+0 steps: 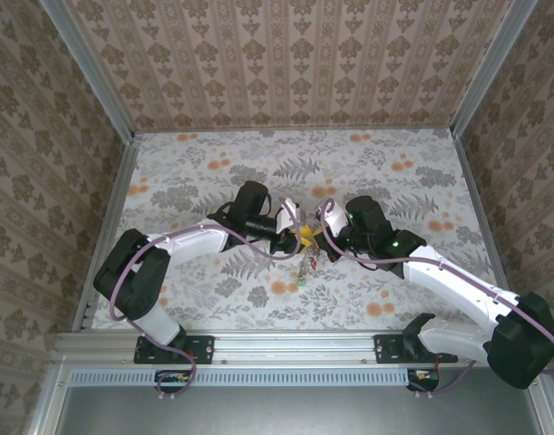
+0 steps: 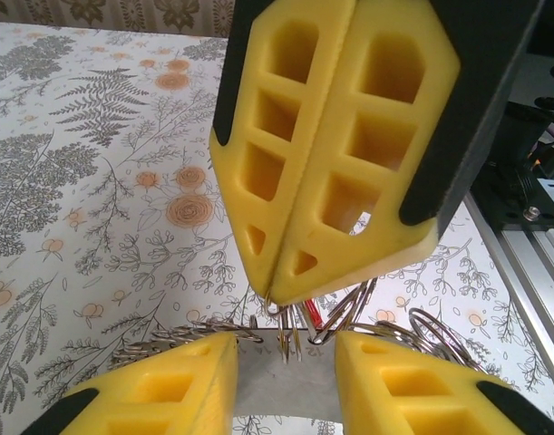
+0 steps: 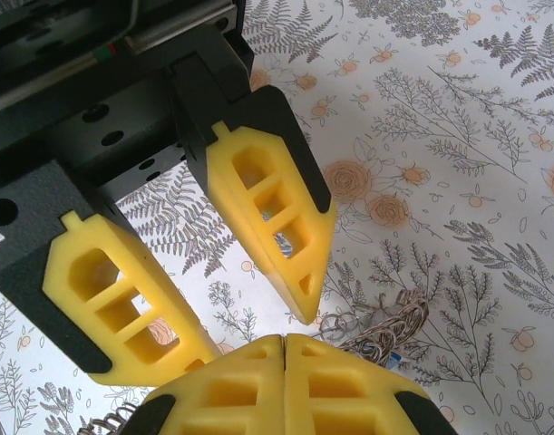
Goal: Put the keys on the keyring
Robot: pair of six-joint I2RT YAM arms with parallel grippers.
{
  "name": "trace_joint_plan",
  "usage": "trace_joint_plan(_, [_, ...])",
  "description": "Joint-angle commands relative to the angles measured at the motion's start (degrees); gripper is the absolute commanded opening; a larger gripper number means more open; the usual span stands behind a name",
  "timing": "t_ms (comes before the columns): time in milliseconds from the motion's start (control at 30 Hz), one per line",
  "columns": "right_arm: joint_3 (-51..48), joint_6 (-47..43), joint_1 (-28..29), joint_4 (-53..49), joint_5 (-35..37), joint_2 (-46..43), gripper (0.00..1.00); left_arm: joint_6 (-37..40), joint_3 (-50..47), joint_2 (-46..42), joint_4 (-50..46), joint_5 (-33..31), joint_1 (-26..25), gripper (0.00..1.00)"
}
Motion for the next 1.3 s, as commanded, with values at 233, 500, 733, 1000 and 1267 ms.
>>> trace_joint_plan(233, [1.0, -0.5, -0.2, 1.2, -0.9, -1.5, 0.00, 4.2, 4.0, 2.3, -5.2, 0.5, -0.9, 0.23])
trace_joint_plan(500, [0.9, -0.7, -0.2, 1.2, -0.7, -1.6, 0.00, 5.6, 4.2, 2.3, -7.0, -0.2, -1.1, 0.21])
trace_joint_plan(733, [0.8, -0.6, -0.2, 1.3, -1.0, -1.4, 0.00, 6.2, 4.8, 2.1, -7.1, -0.6, -1.2, 0.08])
trace_joint_plan(1000, [0.8, -0.5, -0.2, 1.0, -1.4, -1.4, 0.00, 6.5, 4.9, 1.9, -7.1, -1.1, -1.2, 0.19])
trace_joint_plan(1267, [0.8, -0.7, -0.2, 0.9, -1.0, -1.3, 0.00, 6.6, 5.1, 1.5, -6.8, -0.8, -1.1, 0.00])
